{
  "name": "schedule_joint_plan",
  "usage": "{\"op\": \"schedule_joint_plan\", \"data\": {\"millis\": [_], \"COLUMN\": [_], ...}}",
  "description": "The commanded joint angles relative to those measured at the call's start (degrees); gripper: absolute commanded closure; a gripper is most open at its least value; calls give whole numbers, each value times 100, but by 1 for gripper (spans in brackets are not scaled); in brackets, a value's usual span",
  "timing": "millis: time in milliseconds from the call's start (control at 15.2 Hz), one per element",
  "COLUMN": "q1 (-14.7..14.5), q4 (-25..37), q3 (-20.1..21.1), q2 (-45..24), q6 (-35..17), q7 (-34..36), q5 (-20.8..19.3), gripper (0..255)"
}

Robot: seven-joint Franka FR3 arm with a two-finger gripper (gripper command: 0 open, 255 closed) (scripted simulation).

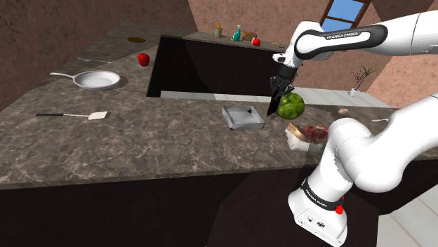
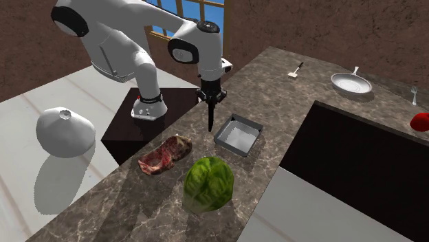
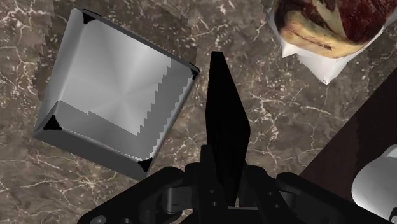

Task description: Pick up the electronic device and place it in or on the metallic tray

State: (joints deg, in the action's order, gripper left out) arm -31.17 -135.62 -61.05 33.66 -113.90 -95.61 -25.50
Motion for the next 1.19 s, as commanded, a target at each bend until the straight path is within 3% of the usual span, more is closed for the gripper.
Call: {"op": "schedule_joint_plan", "data": {"millis": [0,264,396,462,528,594,660,1122], "q1": [-422,-1485,-2202,-2688,-3380,-4295,-4583,-4950], "q4": [347,1137,1569,1797,2034,2286,2396,2059], "q3": [-174,-899,-1519,-1981,-2659,-3496,-3694,-4038], "q2": [-329,-1156,-1642,-1914,-2173,-2204,-2058,-1702], "q6": [-7,-36,-16,6,44,114,161,-299], "q7": [6,-179,-368,-496,-624,-590,-456,-211], "q5": [259,922,1363,1628,1894,1938,1791,1385], "gripper": [255,255,255,255,255,255,255,255]}}
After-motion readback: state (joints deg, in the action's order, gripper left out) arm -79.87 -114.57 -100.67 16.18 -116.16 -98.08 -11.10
